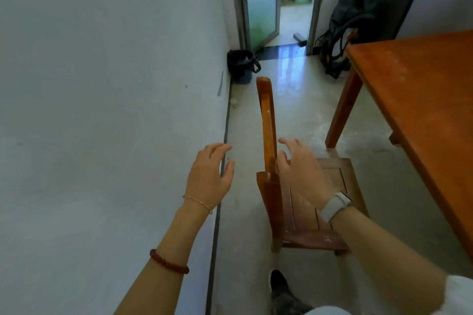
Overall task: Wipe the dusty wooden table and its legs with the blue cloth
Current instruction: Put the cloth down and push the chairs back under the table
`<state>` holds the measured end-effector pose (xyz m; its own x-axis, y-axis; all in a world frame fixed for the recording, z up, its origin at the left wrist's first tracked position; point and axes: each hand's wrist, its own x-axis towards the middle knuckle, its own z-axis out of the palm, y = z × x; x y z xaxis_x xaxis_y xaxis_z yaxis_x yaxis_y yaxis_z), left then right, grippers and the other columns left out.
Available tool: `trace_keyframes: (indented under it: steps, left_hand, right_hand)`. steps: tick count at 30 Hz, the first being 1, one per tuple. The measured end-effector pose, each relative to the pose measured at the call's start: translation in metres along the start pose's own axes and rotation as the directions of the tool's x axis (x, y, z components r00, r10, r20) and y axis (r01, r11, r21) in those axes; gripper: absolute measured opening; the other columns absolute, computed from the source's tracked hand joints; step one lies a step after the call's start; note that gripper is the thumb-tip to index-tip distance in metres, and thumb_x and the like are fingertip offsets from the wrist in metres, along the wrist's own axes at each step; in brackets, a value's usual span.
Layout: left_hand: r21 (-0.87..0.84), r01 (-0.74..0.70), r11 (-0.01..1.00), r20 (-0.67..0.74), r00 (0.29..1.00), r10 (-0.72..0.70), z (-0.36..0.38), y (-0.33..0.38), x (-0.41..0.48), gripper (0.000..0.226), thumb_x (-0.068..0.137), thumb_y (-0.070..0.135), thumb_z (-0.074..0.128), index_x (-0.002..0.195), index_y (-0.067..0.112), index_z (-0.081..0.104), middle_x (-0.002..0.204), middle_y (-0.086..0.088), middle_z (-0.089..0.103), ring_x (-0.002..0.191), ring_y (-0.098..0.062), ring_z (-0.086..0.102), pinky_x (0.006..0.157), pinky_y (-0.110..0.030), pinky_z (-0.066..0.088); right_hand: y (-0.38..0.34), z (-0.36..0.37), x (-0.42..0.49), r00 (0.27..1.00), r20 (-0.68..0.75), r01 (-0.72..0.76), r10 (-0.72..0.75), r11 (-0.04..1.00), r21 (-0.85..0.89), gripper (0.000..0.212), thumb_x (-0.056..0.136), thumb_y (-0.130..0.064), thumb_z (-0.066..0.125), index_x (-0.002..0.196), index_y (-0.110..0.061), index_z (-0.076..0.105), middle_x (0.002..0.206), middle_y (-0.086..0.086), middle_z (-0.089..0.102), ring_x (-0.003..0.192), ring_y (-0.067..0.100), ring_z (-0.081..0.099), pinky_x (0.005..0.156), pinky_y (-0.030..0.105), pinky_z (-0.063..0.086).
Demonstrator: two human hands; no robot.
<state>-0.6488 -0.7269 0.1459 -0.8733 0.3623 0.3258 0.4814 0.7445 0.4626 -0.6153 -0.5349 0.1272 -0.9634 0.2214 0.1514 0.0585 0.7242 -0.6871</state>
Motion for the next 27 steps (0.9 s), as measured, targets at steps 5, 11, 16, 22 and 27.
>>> trace_keyframes:
  steps: [5, 11, 16, 22, 27]
  left_hand:
    - [-0.016, -0.106, 0.994, 0.086, 0.99, 0.107, 0.021, -0.024, 0.097, 0.036, 0.087, 0.022, 0.051, 0.119, 0.006, 0.057, 0.115, -0.015, 0.059, 0.105, -0.028, 0.056, 0.091, -0.027, 0.04]
    - [-0.018, -0.3, 0.954, 0.21, 0.931, 0.297, 0.067, -0.042, 0.19, 0.035, 0.087, 0.026, 0.051, 0.116, 0.009, 0.059, 0.115, -0.013, 0.061, 0.106, -0.029, 0.056, 0.091, -0.033, 0.045]
    - [-0.028, -0.6, 0.799, 0.3, 0.758, 0.579, 0.103, -0.048, 0.248, 0.033, 0.085, 0.034, 0.046, 0.103, 0.014, 0.064, 0.106, -0.007, 0.065, 0.101, -0.026, 0.06, 0.086, -0.04, 0.049]
    - [-0.32, -0.816, 0.481, 0.347, 0.372, 0.861, 0.152, -0.057, 0.281, 0.029, 0.085, 0.032, 0.044, 0.087, 0.016, 0.068, 0.089, -0.002, 0.069, 0.082, -0.019, 0.063, 0.08, -0.035, 0.048]
    - [-0.439, -0.851, 0.289, 0.223, 0.208, 0.952, 0.168, -0.061, 0.285, 0.035, 0.085, 0.037, 0.043, 0.077, 0.016, 0.069, 0.078, 0.0, 0.07, 0.072, -0.018, 0.063, 0.072, -0.023, 0.039]
  right_hand:
    - [0.005, 0.013, 0.073, 0.997, -0.044, -0.059, 0.056, 0.996, -0.064, 0.035, 0.095, -0.025, 0.042, 0.129, -0.016, 0.045, 0.128, 0.003, 0.051, 0.118, 0.018, 0.046, 0.096, 0.025, 0.036]
    - [0.015, 0.031, 0.124, 0.977, -0.009, -0.215, 0.215, 0.976, -0.04, 0.038, 0.096, -0.029, 0.043, 0.132, -0.02, 0.042, 0.129, -0.001, 0.051, 0.118, 0.015, 0.047, 0.097, 0.026, 0.039]
    - [0.027, 0.031, 0.134, 0.939, -0.011, -0.344, 0.344, 0.937, -0.068, 0.039, 0.095, -0.031, 0.039, 0.133, -0.02, 0.042, 0.128, -0.002, 0.052, 0.119, 0.014, 0.046, 0.1, 0.029, 0.037]
    - [0.033, 0.037, 0.143, 0.862, -0.049, -0.507, 0.505, 0.857, -0.091, 0.037, 0.094, -0.031, 0.037, 0.125, -0.016, 0.051, 0.12, 0.004, 0.057, 0.112, 0.019, 0.051, 0.092, 0.029, 0.041]
    - [0.011, 0.045, 0.134, 0.742, -0.119, -0.668, 0.66, 0.743, -0.044, 0.033, 0.096, -0.033, 0.035, 0.119, -0.018, 0.054, 0.112, 0.002, 0.058, 0.102, 0.017, 0.055, 0.086, 0.032, 0.047]
